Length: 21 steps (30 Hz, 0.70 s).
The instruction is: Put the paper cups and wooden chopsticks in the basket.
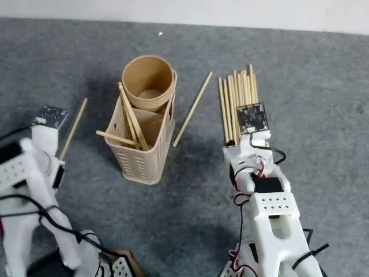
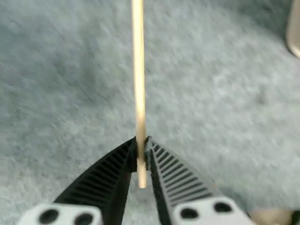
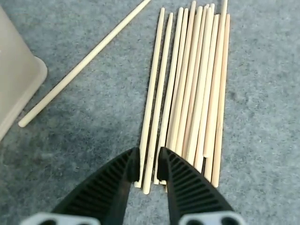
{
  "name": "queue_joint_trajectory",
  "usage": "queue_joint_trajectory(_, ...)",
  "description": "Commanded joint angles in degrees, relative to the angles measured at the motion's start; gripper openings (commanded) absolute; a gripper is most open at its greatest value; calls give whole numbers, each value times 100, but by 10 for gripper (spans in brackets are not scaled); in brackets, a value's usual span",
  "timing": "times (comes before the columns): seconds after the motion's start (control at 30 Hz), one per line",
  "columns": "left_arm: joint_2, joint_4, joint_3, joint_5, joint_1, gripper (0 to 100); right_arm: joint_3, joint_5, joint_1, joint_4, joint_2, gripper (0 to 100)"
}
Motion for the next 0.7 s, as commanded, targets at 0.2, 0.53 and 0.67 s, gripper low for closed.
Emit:
queue_joint_trajectory(0.2,-295,-202,163,88,215,154,-40,26,-57,-57,4,83)
queue_joint_trajectory(0.53,1033,-1644,136,97,1007,151,-40,26,-92,-57,4,83)
queue_joint_trajectory(0.67,1851,-2382,119,97,1209,151,-40,35,-92,-57,4,83)
